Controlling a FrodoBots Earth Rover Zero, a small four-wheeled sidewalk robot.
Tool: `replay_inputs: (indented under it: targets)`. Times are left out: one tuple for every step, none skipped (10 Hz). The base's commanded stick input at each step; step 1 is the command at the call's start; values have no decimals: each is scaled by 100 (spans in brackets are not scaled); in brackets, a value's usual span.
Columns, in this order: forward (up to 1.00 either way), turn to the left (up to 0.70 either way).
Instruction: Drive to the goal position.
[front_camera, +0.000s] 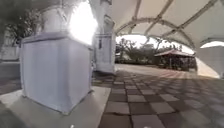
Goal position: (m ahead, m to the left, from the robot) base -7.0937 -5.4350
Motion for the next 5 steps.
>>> replay_inputs:
  targets:
    - [0,-70]
    - [0,-70]
    - [0,-70]
    - [0,-70]
    - [0,-70]
